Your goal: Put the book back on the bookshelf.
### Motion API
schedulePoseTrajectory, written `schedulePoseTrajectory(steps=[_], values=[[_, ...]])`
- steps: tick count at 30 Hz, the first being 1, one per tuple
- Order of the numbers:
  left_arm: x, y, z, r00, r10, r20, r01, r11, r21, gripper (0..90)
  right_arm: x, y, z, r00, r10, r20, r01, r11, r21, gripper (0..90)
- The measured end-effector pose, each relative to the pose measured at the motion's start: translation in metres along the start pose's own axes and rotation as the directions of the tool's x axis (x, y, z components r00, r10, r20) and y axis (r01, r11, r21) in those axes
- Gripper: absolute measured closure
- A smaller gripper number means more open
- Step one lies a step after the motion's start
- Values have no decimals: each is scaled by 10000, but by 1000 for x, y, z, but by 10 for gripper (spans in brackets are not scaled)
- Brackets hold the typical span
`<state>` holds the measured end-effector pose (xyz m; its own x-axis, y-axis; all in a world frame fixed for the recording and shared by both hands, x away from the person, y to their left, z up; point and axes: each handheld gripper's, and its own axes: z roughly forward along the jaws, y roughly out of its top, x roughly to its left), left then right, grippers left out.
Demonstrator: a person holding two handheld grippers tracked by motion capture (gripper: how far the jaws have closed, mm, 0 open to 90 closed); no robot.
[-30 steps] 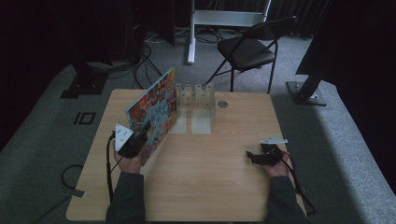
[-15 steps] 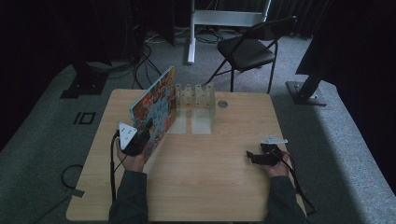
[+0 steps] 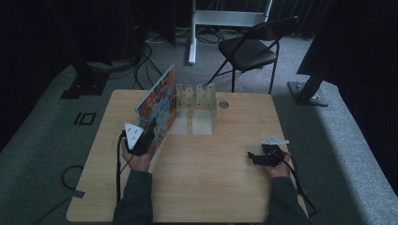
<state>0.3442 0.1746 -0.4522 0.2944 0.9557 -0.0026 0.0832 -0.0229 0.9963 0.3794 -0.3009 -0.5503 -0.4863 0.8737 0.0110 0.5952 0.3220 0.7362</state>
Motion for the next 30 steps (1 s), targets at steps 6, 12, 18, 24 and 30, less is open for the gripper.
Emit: schedulePoseTrajectory(steps=[6, 12, 18, 24, 30], values=[[-4, -2, 4, 9998, -75, -209, 75, 10000, 15, 809, 0, 0, 0, 10000, 1, -1, -1, 10000, -2, 198], [-7, -3, 6, 9992, -73, -403, 72, 10000, -26, 808, 0, 0, 0, 10000, -1, 3, 1, 10000, 0, 198], [-13, -6, 7, 9980, -126, -616, 115, 9998, -177, 809, 0, 0, 0, 10000, 0, 3, 0, 10000, 1, 198], [-17, -7, 11, 9968, -291, -747, 272, 9993, -261, 809, 0, 0, 0, 10000, 0, 2, 0, 10000, -1, 198], [-23, -9, 10, 9935, -255, -1113, 203, 9987, -475, 809, 0, 0, 0, 10000, 10, 2, -10, 10000, -4, 198]])
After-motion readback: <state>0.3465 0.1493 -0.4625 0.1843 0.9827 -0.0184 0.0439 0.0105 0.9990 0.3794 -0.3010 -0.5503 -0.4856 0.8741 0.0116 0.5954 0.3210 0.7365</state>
